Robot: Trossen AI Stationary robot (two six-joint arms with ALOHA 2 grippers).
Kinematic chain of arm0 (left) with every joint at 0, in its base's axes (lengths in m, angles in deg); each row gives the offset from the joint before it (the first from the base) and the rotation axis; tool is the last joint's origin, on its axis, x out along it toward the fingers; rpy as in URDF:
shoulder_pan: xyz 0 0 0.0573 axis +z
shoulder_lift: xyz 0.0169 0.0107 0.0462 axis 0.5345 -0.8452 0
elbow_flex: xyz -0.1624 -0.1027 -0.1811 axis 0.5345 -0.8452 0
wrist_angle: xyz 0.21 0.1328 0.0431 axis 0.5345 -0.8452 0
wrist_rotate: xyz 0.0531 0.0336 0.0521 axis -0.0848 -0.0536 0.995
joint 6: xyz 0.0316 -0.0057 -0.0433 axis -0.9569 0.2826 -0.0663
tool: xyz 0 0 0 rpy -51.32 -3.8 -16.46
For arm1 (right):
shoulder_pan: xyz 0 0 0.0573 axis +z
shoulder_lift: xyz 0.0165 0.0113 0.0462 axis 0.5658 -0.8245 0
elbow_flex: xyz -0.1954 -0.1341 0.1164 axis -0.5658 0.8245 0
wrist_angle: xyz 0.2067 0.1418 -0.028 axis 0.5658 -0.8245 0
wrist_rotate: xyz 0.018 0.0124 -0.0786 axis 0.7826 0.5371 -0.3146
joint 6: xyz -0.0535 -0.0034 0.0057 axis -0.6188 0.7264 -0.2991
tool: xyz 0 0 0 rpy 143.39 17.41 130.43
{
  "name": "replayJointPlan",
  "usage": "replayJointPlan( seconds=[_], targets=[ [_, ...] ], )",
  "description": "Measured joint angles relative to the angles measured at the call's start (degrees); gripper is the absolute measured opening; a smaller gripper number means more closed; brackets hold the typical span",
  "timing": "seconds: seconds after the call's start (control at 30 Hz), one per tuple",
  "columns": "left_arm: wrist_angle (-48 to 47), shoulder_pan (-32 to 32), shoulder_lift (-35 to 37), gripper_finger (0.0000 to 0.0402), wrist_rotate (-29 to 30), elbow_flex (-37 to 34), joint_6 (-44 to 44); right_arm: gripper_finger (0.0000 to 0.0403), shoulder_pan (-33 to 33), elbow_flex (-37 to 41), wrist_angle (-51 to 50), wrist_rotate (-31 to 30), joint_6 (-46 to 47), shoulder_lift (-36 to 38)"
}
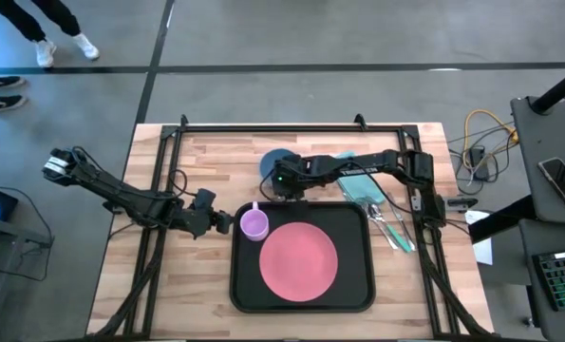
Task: Set up tray
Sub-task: Put the blue bowl on the light orange plate on the black serving tray
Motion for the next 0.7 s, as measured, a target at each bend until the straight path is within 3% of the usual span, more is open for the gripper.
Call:
replayJointPlan(
  seconds=[0.17,0.43,0.7],
  targets=[
    [0.1,0.0,0.0,0.0166,0.0,0.0,0.0,0.0016,0.2,0.0,-1.5,-2.2,-0.4,0.9],
    [0.0,0.0,0.0,0.0166,0.0,0.6,0.0,0.0009,5.2,0.0,-8.7,-3.8,-1.8,11.8],
    [0.3,0.0,0.0,0.0166,0.0,0.7,0.0,0.0009,18.1,0.5,-22.3,3.6,-7.6,22.3]
  ],
)
